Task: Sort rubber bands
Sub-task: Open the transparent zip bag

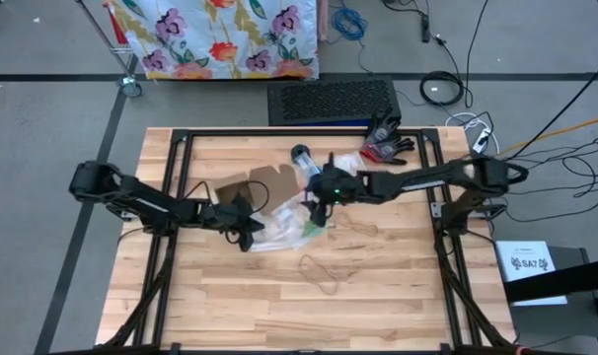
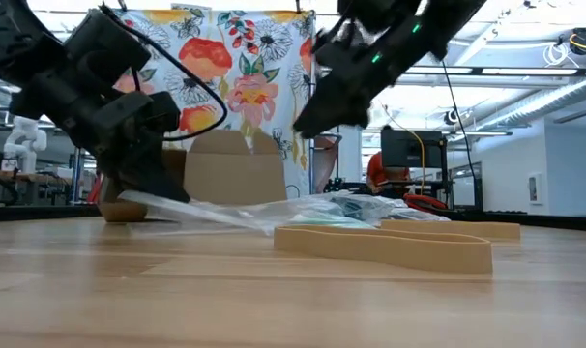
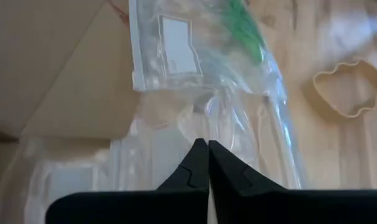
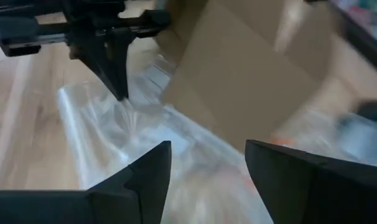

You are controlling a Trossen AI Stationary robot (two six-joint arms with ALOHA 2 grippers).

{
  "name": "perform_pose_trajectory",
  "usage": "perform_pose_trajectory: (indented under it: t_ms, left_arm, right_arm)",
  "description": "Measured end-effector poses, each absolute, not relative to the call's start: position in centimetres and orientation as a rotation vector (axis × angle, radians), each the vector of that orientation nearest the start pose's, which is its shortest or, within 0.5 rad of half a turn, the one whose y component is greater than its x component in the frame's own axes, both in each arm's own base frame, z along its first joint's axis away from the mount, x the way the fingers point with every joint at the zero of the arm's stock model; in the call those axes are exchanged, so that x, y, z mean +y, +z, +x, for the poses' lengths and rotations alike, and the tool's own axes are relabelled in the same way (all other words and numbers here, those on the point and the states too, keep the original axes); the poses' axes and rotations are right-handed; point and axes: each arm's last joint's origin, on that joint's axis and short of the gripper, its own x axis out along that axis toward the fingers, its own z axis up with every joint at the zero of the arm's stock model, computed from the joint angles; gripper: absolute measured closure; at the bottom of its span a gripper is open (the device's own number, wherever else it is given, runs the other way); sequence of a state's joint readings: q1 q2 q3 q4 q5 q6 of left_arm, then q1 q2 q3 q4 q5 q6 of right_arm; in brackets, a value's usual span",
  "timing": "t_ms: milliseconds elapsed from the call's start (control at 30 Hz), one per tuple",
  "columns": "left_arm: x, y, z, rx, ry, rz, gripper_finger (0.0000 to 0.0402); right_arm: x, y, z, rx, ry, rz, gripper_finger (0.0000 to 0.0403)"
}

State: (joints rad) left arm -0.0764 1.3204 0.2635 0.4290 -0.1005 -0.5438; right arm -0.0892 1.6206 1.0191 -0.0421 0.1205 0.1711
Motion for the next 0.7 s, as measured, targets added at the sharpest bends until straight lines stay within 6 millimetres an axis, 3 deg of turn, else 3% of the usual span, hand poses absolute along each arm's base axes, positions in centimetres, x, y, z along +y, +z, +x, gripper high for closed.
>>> perform_pose_trajectory:
  t_ms: [167,400,567,700]
  left_arm:
    - [-1.5,12.0,20.5,0.612,0.147,-0.482,0.0399]
    - [-1.5,11.8,20.3,0.639,0.146,-0.481,0.0400]
    - [-1.5,11.8,20.3,0.639,0.146,-0.481,0.0400]
    - [-1.5,11.8,20.3,0.636,0.146,-0.481,0.0393]
  right_arm:
    - [-5.0,18.2,37.6,0.538,-0.159,0.147,0.0216]
    - [-9.7,14.7,41.7,0.527,-0.237,0.100,0.0239]
    - [-12.6,14.7,43.3,0.517,-0.283,0.117,0.0248]
    - [-12.6,15.6,42.9,0.568,-0.280,0.127,0.0249]
